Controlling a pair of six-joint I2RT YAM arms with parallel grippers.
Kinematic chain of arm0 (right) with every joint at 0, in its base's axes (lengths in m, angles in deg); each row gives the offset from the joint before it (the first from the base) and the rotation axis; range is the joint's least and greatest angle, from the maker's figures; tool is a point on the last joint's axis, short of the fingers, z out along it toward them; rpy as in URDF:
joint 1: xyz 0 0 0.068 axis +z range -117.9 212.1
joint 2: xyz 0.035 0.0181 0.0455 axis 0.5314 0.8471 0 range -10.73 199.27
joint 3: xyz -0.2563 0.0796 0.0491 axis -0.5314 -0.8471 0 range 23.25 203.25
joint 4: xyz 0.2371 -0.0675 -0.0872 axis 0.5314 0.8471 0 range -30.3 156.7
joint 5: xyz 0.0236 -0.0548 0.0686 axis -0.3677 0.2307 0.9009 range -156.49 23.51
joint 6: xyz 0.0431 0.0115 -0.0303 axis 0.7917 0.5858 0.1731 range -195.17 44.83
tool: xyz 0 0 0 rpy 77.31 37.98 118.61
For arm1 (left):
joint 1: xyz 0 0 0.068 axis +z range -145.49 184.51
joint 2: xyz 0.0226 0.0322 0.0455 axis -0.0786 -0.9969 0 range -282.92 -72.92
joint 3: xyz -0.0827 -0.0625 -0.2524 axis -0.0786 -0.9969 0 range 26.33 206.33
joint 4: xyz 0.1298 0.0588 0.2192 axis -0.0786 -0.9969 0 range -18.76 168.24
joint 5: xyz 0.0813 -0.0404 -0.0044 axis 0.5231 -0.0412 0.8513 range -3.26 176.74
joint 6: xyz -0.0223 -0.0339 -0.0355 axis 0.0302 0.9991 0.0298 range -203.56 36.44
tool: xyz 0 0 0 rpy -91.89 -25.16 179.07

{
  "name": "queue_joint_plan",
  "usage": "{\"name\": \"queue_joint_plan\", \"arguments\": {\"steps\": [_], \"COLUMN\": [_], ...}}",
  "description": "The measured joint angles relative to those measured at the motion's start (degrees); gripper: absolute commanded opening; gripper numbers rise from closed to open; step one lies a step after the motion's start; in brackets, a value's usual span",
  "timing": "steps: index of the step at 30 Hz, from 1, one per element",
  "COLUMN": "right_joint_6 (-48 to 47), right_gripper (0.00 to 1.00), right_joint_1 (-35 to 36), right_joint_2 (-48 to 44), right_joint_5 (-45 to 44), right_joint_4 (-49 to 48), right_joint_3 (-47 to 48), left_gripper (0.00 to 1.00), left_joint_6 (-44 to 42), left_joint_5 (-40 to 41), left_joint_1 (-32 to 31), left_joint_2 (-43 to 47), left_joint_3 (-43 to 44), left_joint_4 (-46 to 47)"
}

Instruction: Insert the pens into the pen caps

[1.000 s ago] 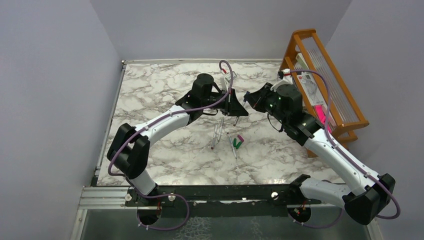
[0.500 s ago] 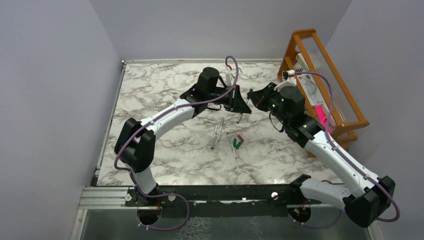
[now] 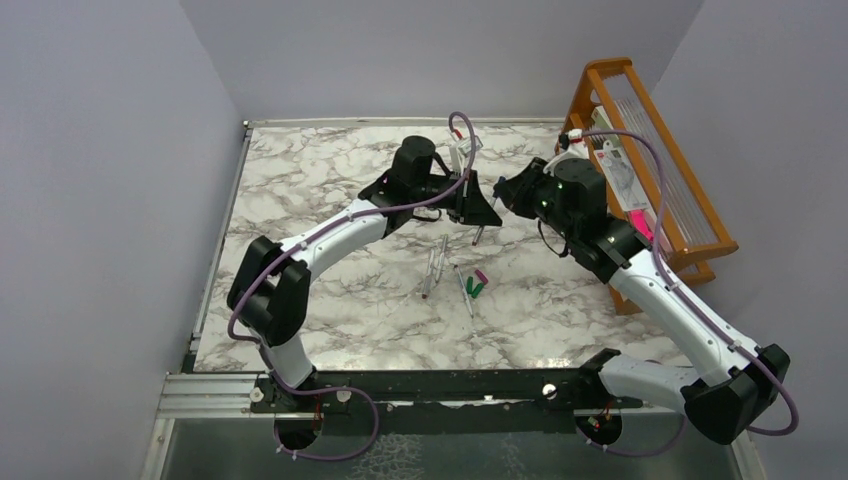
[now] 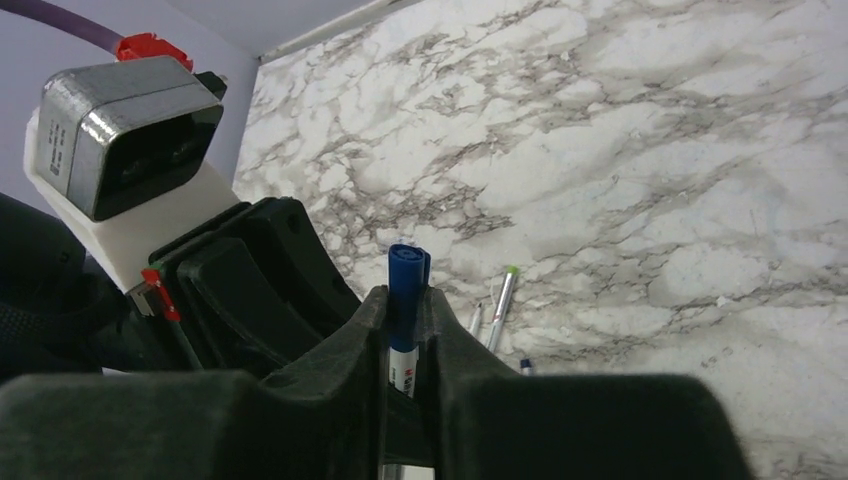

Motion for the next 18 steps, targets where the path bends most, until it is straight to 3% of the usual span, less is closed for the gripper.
{"name": "queue_joint_plan", "arguments": {"steps": [2,5,18], "right_joint_6": [-0.48,-1.03,-1.75], "right_gripper": [0.33,0.41,0.41], "right_joint_1": [0.52,2.58,3.67], "right_joint_2": [0.74,0.90,1.49], "right_joint_5": [0.31,2.78,3.67], "right_joint_4": [2.56,7.19,13.00], "right_joint_3": [1.90,3.98,5.49], "left_gripper": [0.00,0.00,0.00], "left_joint_6": [-1.66,-5.29,-17.11], "left_joint_5": [0.70,6.03,35.47], "left_joint_1": [0.04,0.72,3.93], "left_joint_2": [1.03,2.34,-0.42], "left_joint_3": [-1.11,-1.25,3.19], "left_joint_4": [0.07,-1.75,-24.35]}}
